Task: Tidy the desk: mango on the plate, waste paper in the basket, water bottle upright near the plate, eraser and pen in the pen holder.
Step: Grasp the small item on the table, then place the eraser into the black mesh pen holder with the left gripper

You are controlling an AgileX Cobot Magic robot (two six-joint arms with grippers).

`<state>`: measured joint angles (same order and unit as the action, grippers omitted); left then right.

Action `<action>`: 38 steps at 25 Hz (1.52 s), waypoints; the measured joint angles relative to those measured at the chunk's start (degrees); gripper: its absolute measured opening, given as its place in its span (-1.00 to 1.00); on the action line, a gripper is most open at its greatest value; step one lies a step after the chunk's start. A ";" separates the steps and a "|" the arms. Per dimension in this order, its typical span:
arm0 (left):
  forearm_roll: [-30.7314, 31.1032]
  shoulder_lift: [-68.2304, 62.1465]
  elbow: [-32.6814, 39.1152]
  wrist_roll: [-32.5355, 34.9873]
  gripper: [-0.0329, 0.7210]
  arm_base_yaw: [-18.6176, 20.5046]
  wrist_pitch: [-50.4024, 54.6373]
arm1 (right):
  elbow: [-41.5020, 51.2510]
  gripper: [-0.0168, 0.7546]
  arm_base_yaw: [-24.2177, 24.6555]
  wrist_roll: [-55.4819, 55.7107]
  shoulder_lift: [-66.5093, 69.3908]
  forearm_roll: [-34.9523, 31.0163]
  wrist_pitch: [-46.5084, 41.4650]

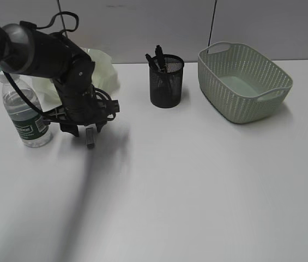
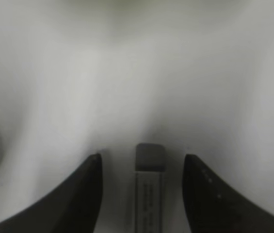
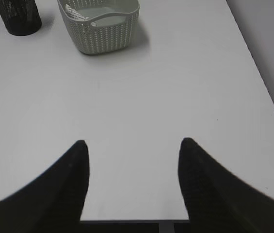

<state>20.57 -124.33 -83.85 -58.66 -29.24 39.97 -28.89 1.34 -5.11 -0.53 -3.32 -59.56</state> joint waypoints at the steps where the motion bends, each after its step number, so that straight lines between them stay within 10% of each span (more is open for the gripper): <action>1: -0.07 0.00 0.00 0.00 0.15 0.00 -0.13 | 0.00 0.25 0.00 0.00 0.00 0.00 0.00; 16: -0.98 -0.50 -0.11 0.00 0.08 -0.43 -0.11 | 0.00 0.25 0.00 0.00 0.00 0.00 0.00; 22: -0.04 -0.44 -0.11 0.00 -0.53 -0.49 0.83 | 0.00 0.25 0.00 0.00 0.00 0.00 0.00; 28: 2.51 3.31 -0.11 0.00 -0.51 -1.48 -0.98 | 0.00 0.25 0.00 0.00 0.00 0.00 0.00; 38: 15.13 15.40 -0.11 -0.05 -0.51 -2.20 -31.16 | 0.00 0.25 0.00 0.00 0.00 0.00 0.00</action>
<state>35.70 -108.93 -83.96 -58.71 -31.44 8.81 -28.89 1.34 -5.11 -0.53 -3.32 -59.56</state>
